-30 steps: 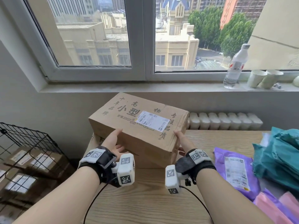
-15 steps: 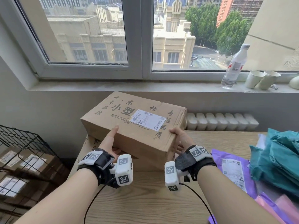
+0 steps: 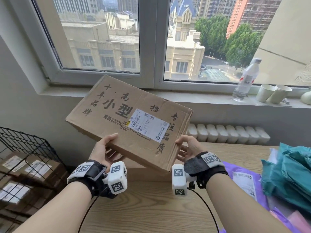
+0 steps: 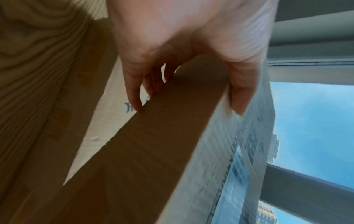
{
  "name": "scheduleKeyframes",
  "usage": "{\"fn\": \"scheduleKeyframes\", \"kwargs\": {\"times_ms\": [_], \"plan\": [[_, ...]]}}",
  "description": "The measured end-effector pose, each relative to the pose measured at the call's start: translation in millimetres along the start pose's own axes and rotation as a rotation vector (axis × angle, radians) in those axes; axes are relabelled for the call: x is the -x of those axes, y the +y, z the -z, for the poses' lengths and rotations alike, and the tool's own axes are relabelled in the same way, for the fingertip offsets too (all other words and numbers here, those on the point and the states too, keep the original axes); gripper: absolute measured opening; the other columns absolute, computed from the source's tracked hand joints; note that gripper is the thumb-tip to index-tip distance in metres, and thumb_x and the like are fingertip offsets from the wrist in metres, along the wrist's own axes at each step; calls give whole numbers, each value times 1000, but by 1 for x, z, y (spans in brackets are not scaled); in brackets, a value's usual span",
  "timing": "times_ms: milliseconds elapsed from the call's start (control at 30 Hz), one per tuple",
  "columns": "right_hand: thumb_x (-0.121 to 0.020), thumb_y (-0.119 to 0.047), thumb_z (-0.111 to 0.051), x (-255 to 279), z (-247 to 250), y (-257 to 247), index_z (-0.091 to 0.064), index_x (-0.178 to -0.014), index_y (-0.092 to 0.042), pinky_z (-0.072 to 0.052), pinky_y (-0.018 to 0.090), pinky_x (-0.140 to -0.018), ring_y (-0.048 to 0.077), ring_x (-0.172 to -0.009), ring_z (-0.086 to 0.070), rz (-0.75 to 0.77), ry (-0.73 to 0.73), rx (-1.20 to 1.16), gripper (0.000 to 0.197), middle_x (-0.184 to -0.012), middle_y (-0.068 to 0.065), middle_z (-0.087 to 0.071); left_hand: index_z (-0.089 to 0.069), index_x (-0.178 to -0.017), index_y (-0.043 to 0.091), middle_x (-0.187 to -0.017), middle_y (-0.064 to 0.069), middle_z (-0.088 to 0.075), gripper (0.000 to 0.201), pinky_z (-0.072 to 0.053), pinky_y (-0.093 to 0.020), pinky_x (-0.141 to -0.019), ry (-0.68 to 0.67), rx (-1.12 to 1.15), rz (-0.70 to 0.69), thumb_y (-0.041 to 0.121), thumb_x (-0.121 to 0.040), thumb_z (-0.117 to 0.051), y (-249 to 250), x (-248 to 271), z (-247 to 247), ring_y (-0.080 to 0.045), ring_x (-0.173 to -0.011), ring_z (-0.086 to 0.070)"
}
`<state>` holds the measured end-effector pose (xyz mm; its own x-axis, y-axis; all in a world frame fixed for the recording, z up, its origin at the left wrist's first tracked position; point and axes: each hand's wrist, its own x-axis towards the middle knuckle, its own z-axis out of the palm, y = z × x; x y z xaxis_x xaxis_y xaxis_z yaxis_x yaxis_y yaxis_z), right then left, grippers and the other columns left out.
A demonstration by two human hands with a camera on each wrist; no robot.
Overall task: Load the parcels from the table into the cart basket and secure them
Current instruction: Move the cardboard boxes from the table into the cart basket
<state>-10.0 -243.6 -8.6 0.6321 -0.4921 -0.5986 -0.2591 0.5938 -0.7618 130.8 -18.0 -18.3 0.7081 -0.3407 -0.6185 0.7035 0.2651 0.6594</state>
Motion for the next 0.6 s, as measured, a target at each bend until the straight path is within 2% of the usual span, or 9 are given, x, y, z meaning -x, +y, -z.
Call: {"fn": "scheduleKeyframes", "kwargs": {"times_ms": [100, 200, 267, 333, 400, 433, 500, 533, 600], "plan": [[-71, 4, -48, -4, -18, 3, -55, -80, -17, -42, 37, -87, 20, -79, -56, 15, -17, 81, 23, -78, 2, -60, -61, -85, 16, -90, -4, -60, 17, -46, -43, -94, -3, -6, -94, 21, -71, -71, 12, 5, 13, -20, -86, -57], [-72, 1, -49, -8, -38, 1, -54, -78, -22, -37, 32, -73, 17, -84, -53, 80, 12, 159, 23, -79, -2, -58, -60, -76, 17, -82, 0, -62, 9, -48, -39, -84, 24, -3, -170, 15, -72, -68, 28, 13, 28, -16, -81, -57], [-70, -6, -57, -13, -53, -3, -53, -92, -23, -39, 34, -72, 20, -95, -52, 158, 68, 204, 29, -95, 1, -59, -60, -71, 17, -71, 1, -64, 7, -48, -35, -77, 40, -5, -201, 11, -72, -65, 41, 21, 42, -16, -75, -56], [-68, -13, -65, -9, -70, -7, -48, -116, -21, -41, 37, -81, 22, -104, -50, 242, 156, 260, 51, -119, 5, -55, -60, -65, 15, -57, 1, -62, 10, -45, -31, -69, 50, 1, -210, 8, -73, -61, 55, 31, 58, -18, -63, -54], [-70, -16, -68, -2, -92, -13, -43, -136, -16, -37, 31, -91, 22, -115, -50, 331, 242, 317, 70, -135, 3, -49, -61, -58, 14, -54, -1, -60, 15, -45, -30, -64, 68, 8, -213, 6, -71, -59, 73, 41, 78, -19, -54, -52], [-73, -14, -67, 3, -106, -15, -44, -137, -16, -37, 27, -92, 22, -118, -50, 367, 258, 333, 68, -134, 1, -50, -62, -54, 14, -57, -2, -58, 18, -45, -30, -64, 73, 11, -218, 6, -70, -59, 82, 46, 90, -19, -55, -51], [-71, -9, -65, 8, -140, -13, -58, -122, -21, -45, 24, -89, 19, -107, -58, 424, 235, 339, 52, -124, -1, -60, -62, -47, 13, -60, -3, -55, 23, -43, -30, -65, 77, 5, -241, 6, -68, -58, 100, 56, 114, -20, -60, -47], [-71, -8, -63, 11, -159, -11, -64, -111, -23, -49, 19, -79, 15, -91, -62, 440, 204, 362, 43, -110, -2, -65, -61, -45, 12, -58, -4, -54, 26, -42, -29, -64, 79, 0, -261, 5, -70, -56, 108, 61, 126, -21, -60, -48], [-76, -3, -59, 21, -202, -2, -68, -100, -22, -43, 6, -49, 7, -61, -52, 489, 131, 400, 32, -81, -6, -64, -60, -44, 11, -57, -4, -55, 34, -41, -29, -63, 91, -18, -318, 3, -76, -51, 124, 72, 152, -21, -61, -49]]}}
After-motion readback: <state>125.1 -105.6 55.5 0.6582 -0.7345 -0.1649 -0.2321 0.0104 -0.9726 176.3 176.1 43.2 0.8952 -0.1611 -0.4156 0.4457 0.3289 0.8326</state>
